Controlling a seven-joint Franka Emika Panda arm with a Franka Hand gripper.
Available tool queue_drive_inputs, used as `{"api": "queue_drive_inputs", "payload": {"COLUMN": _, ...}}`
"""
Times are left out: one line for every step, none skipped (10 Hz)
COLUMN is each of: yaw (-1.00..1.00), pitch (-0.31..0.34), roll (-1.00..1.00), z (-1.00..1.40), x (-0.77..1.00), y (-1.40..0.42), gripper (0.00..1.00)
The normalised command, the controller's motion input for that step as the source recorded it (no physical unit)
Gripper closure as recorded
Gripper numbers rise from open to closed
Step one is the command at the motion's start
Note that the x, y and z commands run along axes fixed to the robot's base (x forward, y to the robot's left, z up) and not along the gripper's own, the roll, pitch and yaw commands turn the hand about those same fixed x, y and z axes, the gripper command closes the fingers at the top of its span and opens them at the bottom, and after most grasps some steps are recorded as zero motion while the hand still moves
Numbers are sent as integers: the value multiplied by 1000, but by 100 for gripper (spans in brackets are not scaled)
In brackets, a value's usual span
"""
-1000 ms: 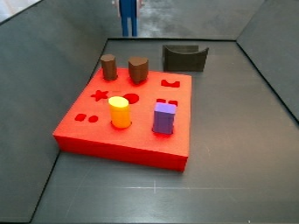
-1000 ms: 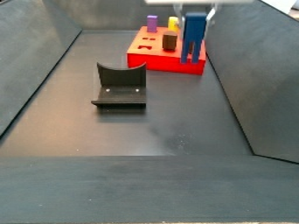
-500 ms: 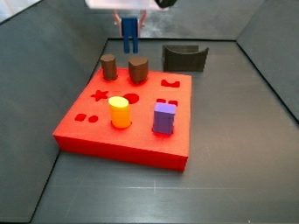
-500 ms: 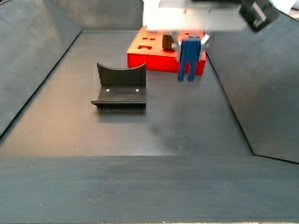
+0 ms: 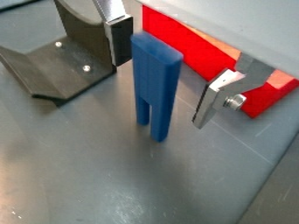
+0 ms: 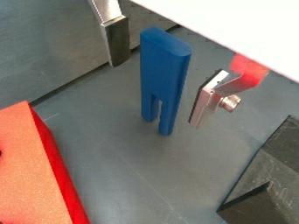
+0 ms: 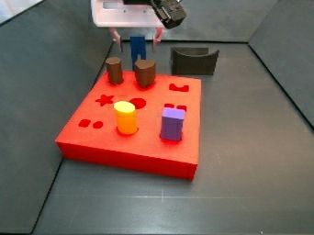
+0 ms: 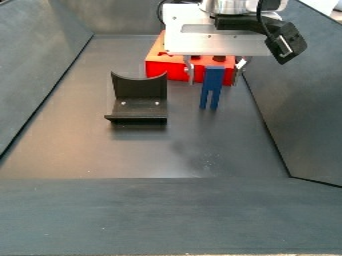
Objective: Pick up the square-circle object. Move up. Rotate the square-circle object. Move to above the board. Insert the square-circle object.
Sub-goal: Rotate the square-circle object.
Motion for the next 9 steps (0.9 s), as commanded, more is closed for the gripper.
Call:
{"api": "queue_drive_inputs", "payload": {"yaw": -46, "pitch": 38, "roll": 18, "z": 1000, "x": -12, "y": 1, "gripper": 0}}
{"api": "queue_drive_inputs", "payload": {"yaw": -43, "pitch": 51, "roll": 13, "z": 1000, "x": -23, "y": 1, "gripper": 0}}
{"api": "queue_drive_inputs", "payload": {"yaw": -39, "pitch": 53, "roll": 5, "z": 954, "x": -23, "y": 1, "gripper": 0}}
{"api": "queue_drive_inputs", "payload": {"yaw": -33, "pitch": 51, "roll": -9, "z": 683, "x": -19, "y": 1, "gripper": 0}}
{"api": "queue_drive_inputs", "payload": {"yaw": -31, "pitch": 49, "roll": -15, "z": 568, "x": -16, "y": 0, "gripper": 0}}
{"api": "queue_drive_inputs", "payload": {"yaw": -28, "pitch": 51, "roll": -24, "z": 392, "x": -13, "y": -1, "gripper": 0}}
{"api": "queue_drive_inputs", "payload": {"yaw": 1000, "pitch": 5, "roll": -3, "z": 0, "x": 0, "y": 0, "gripper": 0}}
{"api": "queue_drive_inputs", "payload": {"yaw": 1000, "pitch": 5, "roll": -3, "z": -164, "x": 22, "y": -1, "gripper": 0}}
{"api": "queue_drive_inputs", "payload": {"yaw": 1000, "pitch": 4, "roll": -3, "z": -143, "x": 39, "y": 0, "gripper": 0}}
